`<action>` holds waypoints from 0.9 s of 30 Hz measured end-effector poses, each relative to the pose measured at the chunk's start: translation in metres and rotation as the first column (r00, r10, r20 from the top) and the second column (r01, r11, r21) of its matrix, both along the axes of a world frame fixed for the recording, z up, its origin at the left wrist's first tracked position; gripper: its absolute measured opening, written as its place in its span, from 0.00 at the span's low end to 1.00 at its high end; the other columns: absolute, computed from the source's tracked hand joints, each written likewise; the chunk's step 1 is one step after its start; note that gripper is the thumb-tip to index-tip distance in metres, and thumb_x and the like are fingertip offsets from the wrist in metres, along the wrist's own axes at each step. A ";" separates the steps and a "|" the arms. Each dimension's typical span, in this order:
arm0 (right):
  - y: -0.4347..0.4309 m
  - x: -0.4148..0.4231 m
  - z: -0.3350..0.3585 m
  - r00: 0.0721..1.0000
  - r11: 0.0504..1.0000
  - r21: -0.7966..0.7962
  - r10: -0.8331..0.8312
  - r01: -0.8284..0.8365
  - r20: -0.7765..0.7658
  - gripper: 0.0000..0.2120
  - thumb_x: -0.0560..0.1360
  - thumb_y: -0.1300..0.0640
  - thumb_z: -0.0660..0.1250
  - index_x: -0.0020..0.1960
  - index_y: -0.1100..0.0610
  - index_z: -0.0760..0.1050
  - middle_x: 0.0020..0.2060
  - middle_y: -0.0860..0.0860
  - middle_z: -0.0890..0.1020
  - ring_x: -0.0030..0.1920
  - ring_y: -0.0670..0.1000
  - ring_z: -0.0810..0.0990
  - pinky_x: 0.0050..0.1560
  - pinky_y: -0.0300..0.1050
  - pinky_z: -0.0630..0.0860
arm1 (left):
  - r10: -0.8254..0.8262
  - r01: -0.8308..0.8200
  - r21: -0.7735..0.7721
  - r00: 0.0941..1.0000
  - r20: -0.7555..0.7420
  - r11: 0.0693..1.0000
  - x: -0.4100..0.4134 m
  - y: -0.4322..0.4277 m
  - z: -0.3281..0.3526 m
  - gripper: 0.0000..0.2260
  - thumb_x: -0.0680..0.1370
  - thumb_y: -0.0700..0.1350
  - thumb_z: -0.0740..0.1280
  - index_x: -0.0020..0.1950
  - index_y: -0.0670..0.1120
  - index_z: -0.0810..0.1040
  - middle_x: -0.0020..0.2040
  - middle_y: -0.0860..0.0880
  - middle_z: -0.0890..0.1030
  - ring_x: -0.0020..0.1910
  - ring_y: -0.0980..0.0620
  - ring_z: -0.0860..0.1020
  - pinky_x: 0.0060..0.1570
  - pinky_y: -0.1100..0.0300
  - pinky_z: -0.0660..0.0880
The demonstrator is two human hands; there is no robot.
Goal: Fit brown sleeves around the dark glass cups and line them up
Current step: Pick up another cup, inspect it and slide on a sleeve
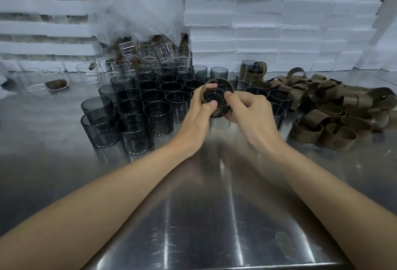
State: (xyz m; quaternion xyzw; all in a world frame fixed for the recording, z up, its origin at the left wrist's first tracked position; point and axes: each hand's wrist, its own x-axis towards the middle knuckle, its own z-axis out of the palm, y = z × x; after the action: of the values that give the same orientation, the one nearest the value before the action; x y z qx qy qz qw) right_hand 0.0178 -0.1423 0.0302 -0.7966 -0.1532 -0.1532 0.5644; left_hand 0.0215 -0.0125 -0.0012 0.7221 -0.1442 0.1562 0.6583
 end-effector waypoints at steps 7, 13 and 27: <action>0.001 -0.003 0.002 0.999 0.999 0.024 0.037 -0.037 0.000 0.22 0.73 0.56 0.63 0.66 0.50 0.77 0.47 0.50 0.86 0.51 0.51 0.83 0.58 0.54 0.79 | -0.052 0.047 -0.083 0.997 -0.058 0.995 0.000 0.005 0.000 0.25 0.66 0.50 0.61 0.64 0.53 0.70 0.63 0.47 0.75 0.68 0.45 0.70 0.72 0.42 0.63; -0.001 -0.003 0.002 0.999 1.000 0.000 0.010 -0.010 0.036 0.20 0.73 0.59 0.62 0.64 0.52 0.79 0.46 0.46 0.86 0.49 0.54 0.83 0.54 0.55 0.80 | -0.110 0.106 -0.075 0.992 -0.054 0.992 0.002 0.006 -0.001 0.23 0.68 0.43 0.58 0.64 0.51 0.69 0.61 0.50 0.74 0.68 0.45 0.70 0.72 0.42 0.63; -0.008 0.001 0.008 0.996 0.999 0.037 -0.017 0.014 0.086 0.15 0.71 0.59 0.64 0.50 0.44 0.84 0.38 0.48 0.86 0.49 0.61 0.82 0.48 0.61 0.81 | -0.206 0.194 -0.147 0.976 -0.072 0.970 -0.002 0.004 0.007 0.35 0.64 0.39 0.56 0.73 0.44 0.64 0.64 0.50 0.73 0.66 0.51 0.70 0.72 0.50 0.65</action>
State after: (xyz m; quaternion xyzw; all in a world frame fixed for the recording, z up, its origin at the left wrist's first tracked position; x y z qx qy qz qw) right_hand 0.0187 -0.1500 0.0384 -0.7798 -0.1685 -0.1946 0.5706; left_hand 0.0198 -0.0085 0.0053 0.6624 -0.1763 0.0674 0.7250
